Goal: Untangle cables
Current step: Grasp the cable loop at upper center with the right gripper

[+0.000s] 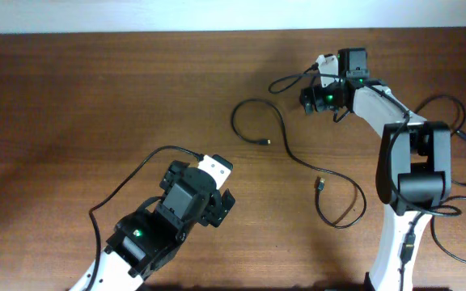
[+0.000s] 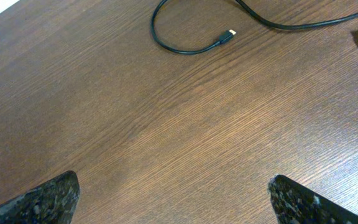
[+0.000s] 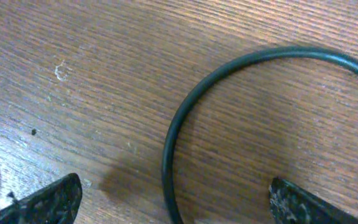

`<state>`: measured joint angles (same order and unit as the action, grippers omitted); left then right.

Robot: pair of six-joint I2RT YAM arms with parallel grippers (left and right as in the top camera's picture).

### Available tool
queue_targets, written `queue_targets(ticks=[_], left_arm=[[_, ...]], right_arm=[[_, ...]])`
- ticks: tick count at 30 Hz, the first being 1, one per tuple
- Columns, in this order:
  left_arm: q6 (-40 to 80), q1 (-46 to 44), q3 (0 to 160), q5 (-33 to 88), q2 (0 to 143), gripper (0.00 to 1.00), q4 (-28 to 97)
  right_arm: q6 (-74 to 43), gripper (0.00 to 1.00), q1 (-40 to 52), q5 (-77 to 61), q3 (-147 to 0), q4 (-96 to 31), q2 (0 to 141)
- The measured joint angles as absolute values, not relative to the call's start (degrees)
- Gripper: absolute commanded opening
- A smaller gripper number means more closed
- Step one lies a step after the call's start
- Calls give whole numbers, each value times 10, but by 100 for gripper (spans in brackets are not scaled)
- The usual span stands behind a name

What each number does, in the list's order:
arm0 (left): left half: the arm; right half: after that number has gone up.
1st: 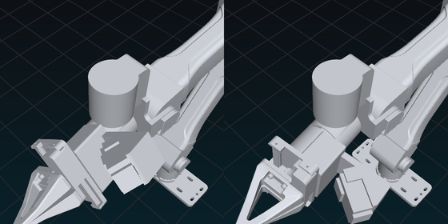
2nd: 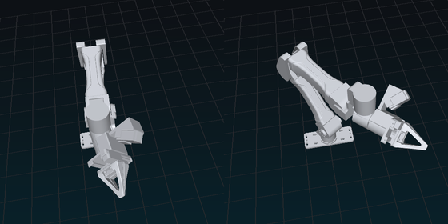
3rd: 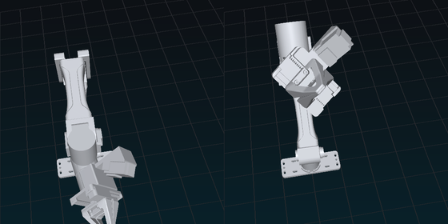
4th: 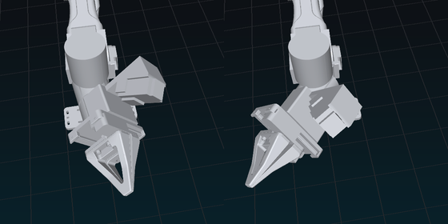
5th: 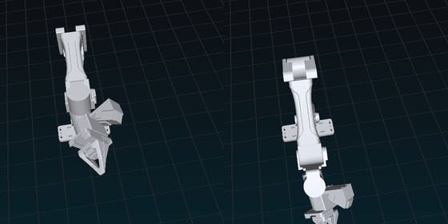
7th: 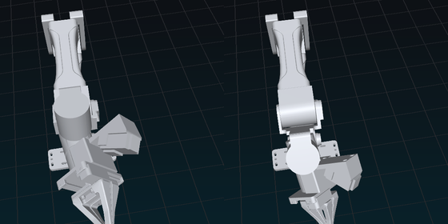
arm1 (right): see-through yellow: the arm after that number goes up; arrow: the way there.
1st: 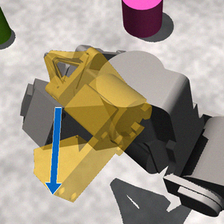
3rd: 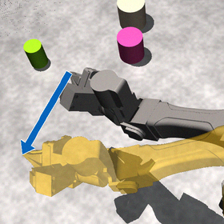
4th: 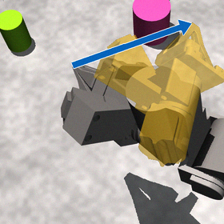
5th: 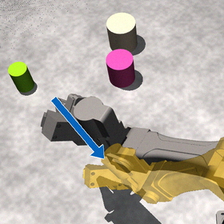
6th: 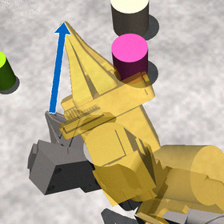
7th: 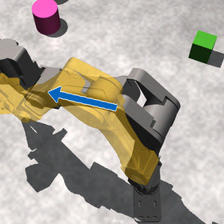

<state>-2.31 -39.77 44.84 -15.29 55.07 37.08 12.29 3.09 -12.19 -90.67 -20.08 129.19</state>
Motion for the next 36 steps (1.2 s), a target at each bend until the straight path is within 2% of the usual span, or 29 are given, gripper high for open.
queue_targets(ticks=[2, 7, 8, 13, 21, 29, 36], left_arm=[[-23, -398, 448, -153, 551, 99, 371], [-23, -398, 448, -153, 551, 99, 371], [-23, -398, 448, -153, 551, 99, 371], [-23, -398, 448, -153, 551, 99, 371], [-23, -398, 448, -153, 551, 99, 371], [-23, -398, 448, -153, 551, 99, 371], [-23, -398, 448, -153, 551, 99, 371]], right_arm=[[125, 68, 31, -116, -908, -199, 1293], [127, 57, 31, -114, -913, -221, 1294], [127, 52, 31, -114, -916, -229, 1294], [130, 38, 30, -103, -924, -260, 1294], [128, 4, 30, -79, -929, -303, 1289], [120, 4, 30, -82, -942, -389, 1283], [120, 4, 31, -75, -1040, -635, 1305]])
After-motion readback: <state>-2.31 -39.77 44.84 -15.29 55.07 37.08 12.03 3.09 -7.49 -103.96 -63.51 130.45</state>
